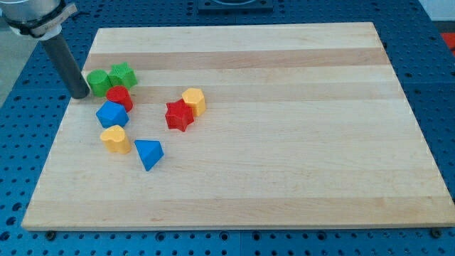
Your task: Slide the green circle along with green star towards right
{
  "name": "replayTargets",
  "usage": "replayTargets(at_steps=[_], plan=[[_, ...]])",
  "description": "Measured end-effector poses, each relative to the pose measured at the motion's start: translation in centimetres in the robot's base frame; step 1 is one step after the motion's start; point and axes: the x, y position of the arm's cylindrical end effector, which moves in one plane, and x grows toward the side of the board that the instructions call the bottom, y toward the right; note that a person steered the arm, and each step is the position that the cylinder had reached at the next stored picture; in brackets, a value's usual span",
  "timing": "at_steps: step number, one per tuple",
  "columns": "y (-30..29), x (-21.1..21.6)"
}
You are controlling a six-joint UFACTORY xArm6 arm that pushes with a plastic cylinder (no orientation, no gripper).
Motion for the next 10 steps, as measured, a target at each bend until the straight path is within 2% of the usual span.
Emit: replayTargets(at_steps=[2,3,4,10], plan=[[1.1,1.2],[-1.1,1.0],[-1.9,-3.5],[3.8,-0.8]])
